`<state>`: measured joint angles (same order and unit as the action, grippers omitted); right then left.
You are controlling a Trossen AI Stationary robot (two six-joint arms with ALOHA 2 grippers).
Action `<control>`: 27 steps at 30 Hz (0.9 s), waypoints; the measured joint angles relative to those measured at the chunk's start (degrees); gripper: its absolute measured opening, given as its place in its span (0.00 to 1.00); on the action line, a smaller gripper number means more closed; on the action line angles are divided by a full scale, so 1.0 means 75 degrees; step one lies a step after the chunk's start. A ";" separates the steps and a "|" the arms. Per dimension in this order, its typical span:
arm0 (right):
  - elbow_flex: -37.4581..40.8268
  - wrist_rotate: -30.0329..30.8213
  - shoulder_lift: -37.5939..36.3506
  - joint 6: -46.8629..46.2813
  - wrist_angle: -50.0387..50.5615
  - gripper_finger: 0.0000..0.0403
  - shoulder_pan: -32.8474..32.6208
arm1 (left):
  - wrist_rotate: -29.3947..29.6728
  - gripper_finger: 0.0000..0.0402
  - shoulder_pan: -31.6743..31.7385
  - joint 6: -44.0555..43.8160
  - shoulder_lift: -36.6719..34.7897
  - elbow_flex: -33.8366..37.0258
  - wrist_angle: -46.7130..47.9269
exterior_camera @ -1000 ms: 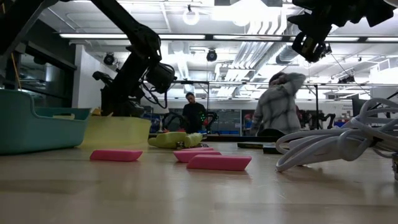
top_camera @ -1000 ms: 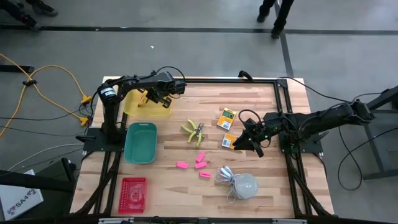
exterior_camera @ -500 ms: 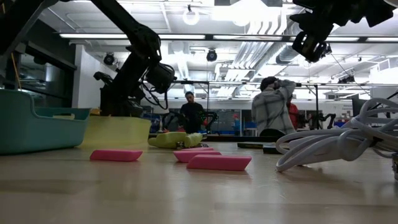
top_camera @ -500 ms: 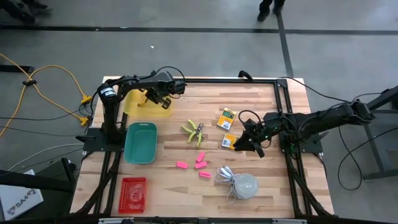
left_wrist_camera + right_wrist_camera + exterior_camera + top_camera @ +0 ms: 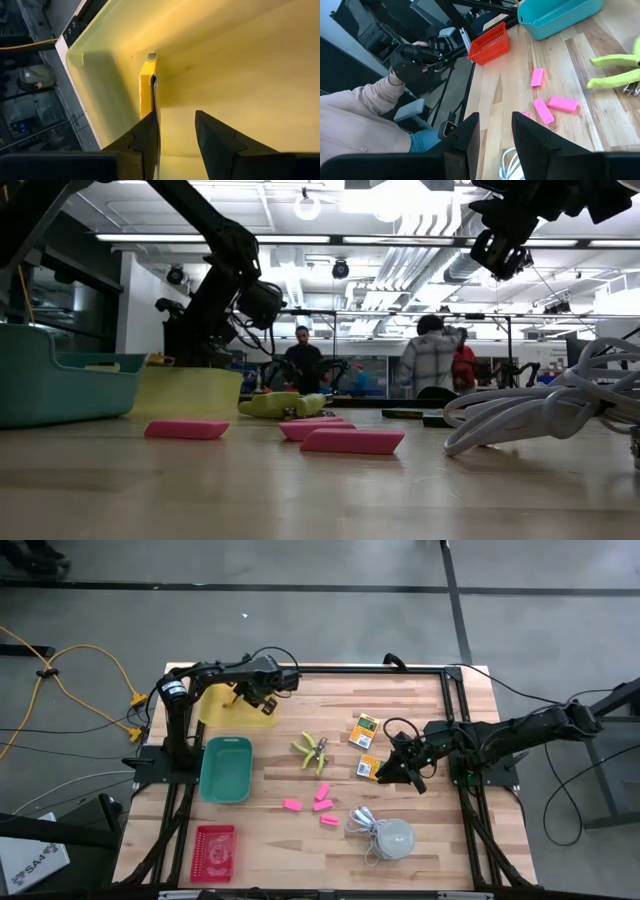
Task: Pick & Place School Supplies
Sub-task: Put the middle yellow crayon box into the yellow bin, then put the top yellow crayon box into the yellow bin
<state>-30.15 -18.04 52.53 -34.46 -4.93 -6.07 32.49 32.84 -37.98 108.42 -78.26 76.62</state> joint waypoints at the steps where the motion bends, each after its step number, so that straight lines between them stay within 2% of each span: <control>1: 0.0000 0.0000 0.0000 -0.0003 0.0000 0.26 0.0000 | 0.0074 0.30 -0.0013 -0.0135 0.0000 0.0000 0.0005; 6: 0.0000 -0.0016 0.0000 -0.0023 0.0000 0.26 0.0000 | -0.0021 0.30 -0.0109 -0.0666 0.0000 0.0000 0.0014; 9: 0.0000 -0.0014 0.0000 -0.0023 0.0000 0.26 0.0000 | -0.0273 0.30 -0.0159 -0.0240 0.0000 0.0000 -0.0122; 11: 0.0000 -0.0009 0.0000 -0.0023 0.0000 0.26 0.0000 | 0.0042 0.30 -0.0163 -0.0089 0.0000 0.0000 -0.0066; 13: 0.0000 -0.0011 0.0000 -0.0026 -0.0002 0.26 0.0000 | 0.0525 0.30 -0.0114 -0.0441 0.0000 0.0000 0.0093; 16: 0.0000 -0.0015 0.0000 -0.0116 -0.0003 0.26 -0.0007 | 0.0673 0.30 -0.0095 -0.0513 0.0007 0.0000 0.0234; 20: 0.0001 0.0010 0.0000 -0.0169 -0.0003 0.26 -0.0111 | 0.0629 0.30 -0.0242 -0.0359 0.0009 0.0003 0.0536; 22: 0.0003 0.0062 0.0003 -0.0154 -0.0015 0.26 -0.0162 | 0.0257 0.30 -0.0279 -0.0418 0.0009 0.0003 0.0291; 24: 0.0003 0.0167 0.0000 -0.0108 -0.0029 0.26 -0.0169 | -0.0116 0.30 -0.0281 0.0279 0.0017 0.0003 0.0016; 27: 0.0003 0.0198 0.0003 -0.0130 -0.0034 0.26 -0.0171 | 0.0710 0.30 -0.0335 0.0057 0.0023 0.0003 0.0130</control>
<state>-30.13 -16.56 52.56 -35.44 -5.18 -7.35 37.81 30.33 -37.55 108.60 -78.24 77.59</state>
